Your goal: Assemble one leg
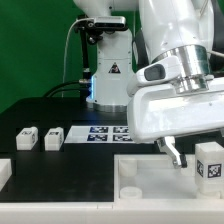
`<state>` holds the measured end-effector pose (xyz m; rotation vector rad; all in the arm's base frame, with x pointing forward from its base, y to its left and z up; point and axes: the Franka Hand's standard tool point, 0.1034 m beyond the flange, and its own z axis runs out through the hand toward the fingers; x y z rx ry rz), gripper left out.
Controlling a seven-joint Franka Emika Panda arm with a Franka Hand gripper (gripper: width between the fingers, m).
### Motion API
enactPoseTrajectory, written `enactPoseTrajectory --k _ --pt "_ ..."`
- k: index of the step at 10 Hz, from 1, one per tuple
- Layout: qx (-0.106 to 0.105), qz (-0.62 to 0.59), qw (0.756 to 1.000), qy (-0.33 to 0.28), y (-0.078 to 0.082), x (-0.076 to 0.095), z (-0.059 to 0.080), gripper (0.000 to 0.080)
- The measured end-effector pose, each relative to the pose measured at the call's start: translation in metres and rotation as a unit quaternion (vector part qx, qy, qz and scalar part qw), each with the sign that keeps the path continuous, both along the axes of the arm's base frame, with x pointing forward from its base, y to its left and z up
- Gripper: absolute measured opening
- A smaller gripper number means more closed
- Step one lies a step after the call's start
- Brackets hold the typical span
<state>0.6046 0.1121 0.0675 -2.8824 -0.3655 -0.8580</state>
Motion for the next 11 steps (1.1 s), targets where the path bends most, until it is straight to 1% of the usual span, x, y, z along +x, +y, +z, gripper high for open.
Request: enactPoseTrajectory --k 2,4,6,7,8,9,10,11 --pt "0.0 -0.001 1.0 0.005 0.0 0.001 0.001 0.0649" --pt "-0.003 0.0 1.0 0.013 -0.003 0.01 0.021 0.0649" --pt "-0.003 0.003 0.999 0.038 0.0 0.022 0.034 0.0649" --pt "-0.004 0.012 0.996 0.091 0.007 0.023 0.033 0.0649" --pt "-0.004 0.015 0.99 0.138 0.012 0.031 0.037 0.0649" --pt "-0.007 0.017 0.981 0.196 0.015 0.03 0.033 0.0649" --pt "-0.01 0.024 0.968 0.251 0.014 0.029 0.028 0.0649" --pt "-0.012 0.031 0.959 0.281 0.01 0.03 0.024 0.0649"
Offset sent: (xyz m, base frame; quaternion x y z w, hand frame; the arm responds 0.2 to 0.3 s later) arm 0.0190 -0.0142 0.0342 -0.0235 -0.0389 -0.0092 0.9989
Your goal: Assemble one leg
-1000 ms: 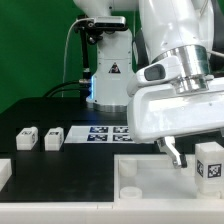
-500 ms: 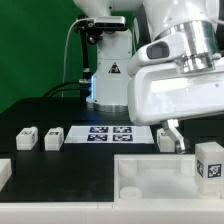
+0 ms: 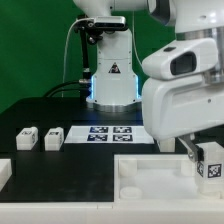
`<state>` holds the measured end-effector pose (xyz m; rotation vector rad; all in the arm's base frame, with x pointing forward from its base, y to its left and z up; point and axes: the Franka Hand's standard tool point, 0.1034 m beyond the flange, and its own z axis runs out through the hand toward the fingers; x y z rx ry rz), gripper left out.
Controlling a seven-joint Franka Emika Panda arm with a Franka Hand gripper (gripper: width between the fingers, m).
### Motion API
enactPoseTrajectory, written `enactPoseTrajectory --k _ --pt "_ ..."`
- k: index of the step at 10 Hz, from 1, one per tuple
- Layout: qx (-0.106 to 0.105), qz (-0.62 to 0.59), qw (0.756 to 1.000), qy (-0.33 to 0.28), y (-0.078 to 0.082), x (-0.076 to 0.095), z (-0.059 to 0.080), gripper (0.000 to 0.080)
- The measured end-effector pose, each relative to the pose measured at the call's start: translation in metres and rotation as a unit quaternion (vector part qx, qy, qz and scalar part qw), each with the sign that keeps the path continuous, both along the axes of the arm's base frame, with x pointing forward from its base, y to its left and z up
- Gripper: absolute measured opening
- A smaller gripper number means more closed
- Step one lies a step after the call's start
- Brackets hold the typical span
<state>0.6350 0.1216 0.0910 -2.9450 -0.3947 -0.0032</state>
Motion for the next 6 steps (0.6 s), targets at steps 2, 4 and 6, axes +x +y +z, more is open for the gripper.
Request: enactPoseTrajectory --k 2,4,6 --pt "-0.001 0.001 1.0 0.014 -0.012 -0.001 -0.005 0.0649" --pt "-0.002 -0.009 1.0 0.009 -0.018 -0.005 -0.011 0.0649" --pt "-0.002 -0.018 1.0 0.012 -0.016 -0.008 -0.013 0.0649"
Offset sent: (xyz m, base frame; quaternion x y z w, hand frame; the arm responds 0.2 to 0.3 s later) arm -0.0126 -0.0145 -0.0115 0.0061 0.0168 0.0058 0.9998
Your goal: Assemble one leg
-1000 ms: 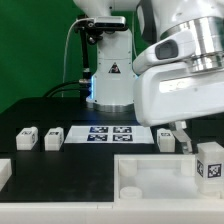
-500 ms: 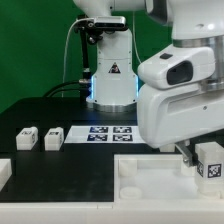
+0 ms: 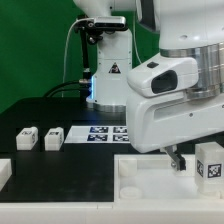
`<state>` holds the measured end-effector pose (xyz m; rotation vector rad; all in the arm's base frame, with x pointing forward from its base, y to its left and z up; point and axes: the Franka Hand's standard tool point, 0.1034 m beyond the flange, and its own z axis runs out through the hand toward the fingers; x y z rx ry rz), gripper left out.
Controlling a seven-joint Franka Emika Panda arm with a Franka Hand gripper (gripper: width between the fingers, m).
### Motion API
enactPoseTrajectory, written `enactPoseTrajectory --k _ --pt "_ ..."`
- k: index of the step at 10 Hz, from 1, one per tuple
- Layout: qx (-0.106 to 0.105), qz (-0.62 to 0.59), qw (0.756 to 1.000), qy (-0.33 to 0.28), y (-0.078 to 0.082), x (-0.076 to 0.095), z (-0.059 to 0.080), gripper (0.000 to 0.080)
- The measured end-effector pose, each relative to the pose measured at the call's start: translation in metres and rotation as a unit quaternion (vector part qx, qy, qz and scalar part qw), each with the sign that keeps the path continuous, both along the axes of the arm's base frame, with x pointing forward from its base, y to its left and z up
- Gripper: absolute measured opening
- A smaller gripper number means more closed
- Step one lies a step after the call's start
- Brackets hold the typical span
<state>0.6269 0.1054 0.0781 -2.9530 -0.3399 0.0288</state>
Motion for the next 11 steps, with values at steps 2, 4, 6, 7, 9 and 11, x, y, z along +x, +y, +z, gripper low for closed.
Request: enactPoseTrajectory --k 2,4,6,7,9,11 --pt "0.0 -0.012 1.0 0.002 0.0003 -0.0002 -0.0004 0.038" --pt "-0.001 -0.101 0.995 0.017 0.0014 -0.0003 -0.0004 0.0291" --pt "-0.002 -0.199 0.979 0.035 0.0015 -0.0002 -0.0004 0.0291" --pt "-0.004 -0.26 0.965 0.044 0.0015 0.0006 -0.0011 0.0291" --pt "-0.007 -0.419 0.905 0.069 0.0009 0.0017 -0.0015 0.0291" --pt "-0.013 -0.593 0.8 0.097 0.008 -0.0017 -0.0027 0.0291"
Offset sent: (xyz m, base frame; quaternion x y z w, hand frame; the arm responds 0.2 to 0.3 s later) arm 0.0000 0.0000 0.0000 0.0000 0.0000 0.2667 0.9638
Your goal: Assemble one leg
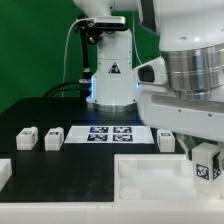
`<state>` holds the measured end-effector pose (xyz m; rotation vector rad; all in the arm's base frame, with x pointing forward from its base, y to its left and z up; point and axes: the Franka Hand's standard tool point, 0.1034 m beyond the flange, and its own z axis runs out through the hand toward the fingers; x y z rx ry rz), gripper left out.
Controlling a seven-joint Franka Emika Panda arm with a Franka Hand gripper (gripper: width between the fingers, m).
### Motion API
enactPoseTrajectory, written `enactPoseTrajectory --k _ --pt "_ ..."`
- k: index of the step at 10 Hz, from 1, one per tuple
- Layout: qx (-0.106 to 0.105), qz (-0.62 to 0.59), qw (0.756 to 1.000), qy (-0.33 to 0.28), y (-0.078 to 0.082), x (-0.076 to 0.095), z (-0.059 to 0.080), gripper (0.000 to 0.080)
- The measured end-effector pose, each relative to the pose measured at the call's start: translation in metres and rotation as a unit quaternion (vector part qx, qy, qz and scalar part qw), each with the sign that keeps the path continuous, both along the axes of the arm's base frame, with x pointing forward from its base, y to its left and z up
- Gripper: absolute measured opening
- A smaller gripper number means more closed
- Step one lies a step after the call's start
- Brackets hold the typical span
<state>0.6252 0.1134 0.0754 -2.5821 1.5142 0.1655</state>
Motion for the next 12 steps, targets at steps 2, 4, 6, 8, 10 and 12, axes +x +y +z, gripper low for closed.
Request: enactPoseTrajectory --k 2,4,6,8,10,12 --pt "0.016 -0.147 0.989 0.016 0.0058 -0.0013 -0.0011 0.0292" --pt "0.02 -0.171 0.985 0.021 0.0058 -0.0009 -0.0012 0.0301" --pt "0.02 -0.125 0.992 0.012 0.0062 -0.0015 -0.0023 0.049" --pt "0.014 -0.003 1.0 -0.01 0.0038 -0.0026 -0.0034 0.0612" --pt "0.003 0.142 0.989 -0.035 0.0081 -0.003 -0.003 0.0647" --pt "-0.001 0.255 0.965 -0.062 0.0061 -0.0013 -0.0031 0.0647"
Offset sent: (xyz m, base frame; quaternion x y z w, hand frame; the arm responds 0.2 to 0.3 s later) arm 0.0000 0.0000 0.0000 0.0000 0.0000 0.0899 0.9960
